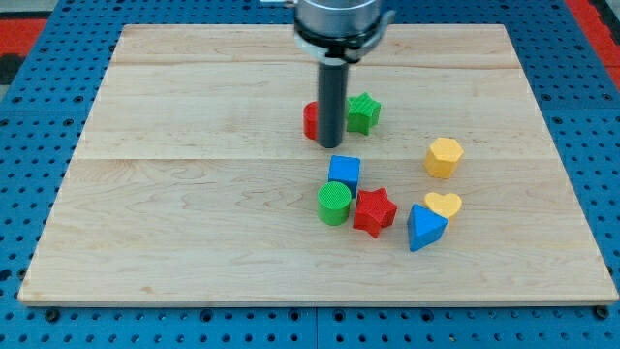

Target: Push the red circle into the green star

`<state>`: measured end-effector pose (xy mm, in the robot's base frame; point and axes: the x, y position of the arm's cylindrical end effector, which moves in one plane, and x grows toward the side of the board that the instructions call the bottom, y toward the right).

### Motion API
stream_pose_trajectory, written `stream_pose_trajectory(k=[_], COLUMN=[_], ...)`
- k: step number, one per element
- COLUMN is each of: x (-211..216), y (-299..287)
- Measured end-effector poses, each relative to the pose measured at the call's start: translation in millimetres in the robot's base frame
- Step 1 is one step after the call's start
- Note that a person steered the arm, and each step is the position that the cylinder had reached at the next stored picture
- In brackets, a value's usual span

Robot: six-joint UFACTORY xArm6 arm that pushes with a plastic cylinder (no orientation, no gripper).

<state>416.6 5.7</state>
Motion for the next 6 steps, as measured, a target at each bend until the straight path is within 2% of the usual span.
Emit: stream_pose_trajectory(k=[1, 2, 3, 5, 6], x=[-9.9, -13.7, -14.5, -38.5, -39.4], y=[-23.3, -84.6, -108.1, -98.8, -59.3])
